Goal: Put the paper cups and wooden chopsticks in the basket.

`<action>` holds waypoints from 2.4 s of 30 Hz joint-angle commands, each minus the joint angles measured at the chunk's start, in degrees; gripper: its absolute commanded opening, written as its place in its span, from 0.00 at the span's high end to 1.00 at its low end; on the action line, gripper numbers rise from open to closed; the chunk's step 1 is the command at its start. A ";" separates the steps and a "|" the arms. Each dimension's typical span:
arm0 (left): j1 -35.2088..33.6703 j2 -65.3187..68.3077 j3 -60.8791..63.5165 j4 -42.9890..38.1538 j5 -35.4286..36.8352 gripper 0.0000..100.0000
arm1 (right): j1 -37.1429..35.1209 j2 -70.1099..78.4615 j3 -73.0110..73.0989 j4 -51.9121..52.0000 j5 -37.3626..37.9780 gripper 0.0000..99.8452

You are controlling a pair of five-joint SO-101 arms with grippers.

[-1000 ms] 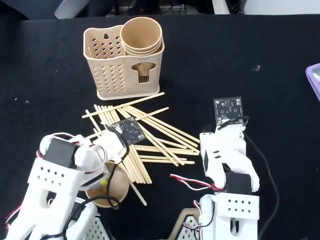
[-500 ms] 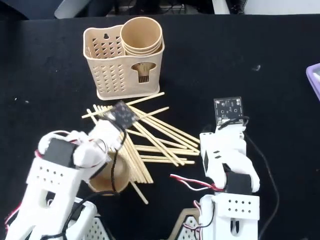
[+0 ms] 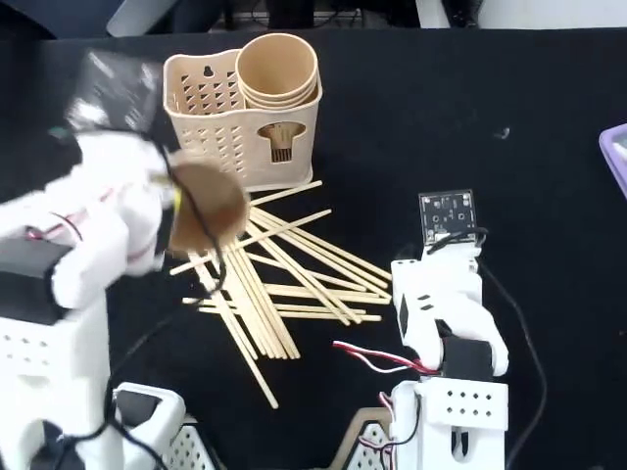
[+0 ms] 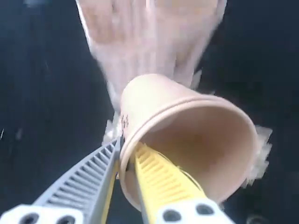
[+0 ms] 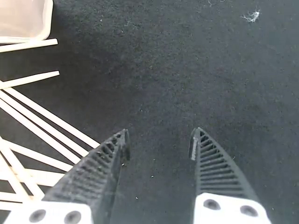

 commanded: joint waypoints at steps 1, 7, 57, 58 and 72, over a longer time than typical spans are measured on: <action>2.15 10.90 -22.90 -9.14 9.23 0.97 | -0.70 0.40 -0.48 -1.32 -0.26 0.78; 2.51 29.27 -29.14 -21.54 11.96 0.97 | -0.70 0.40 -0.13 -1.32 -0.18 0.78; 4.70 47.30 -52.44 -2.73 15.65 0.97 | -0.70 0.40 1.63 -4.31 -0.09 0.78; 4.53 47.38 -52.44 -2.99 15.38 0.97 | -0.70 0.40 1.63 -4.31 -0.09 0.78; 6.55 52.40 -51.38 -7.21 8.70 0.97 | -0.70 0.40 1.63 -4.13 -0.09 0.78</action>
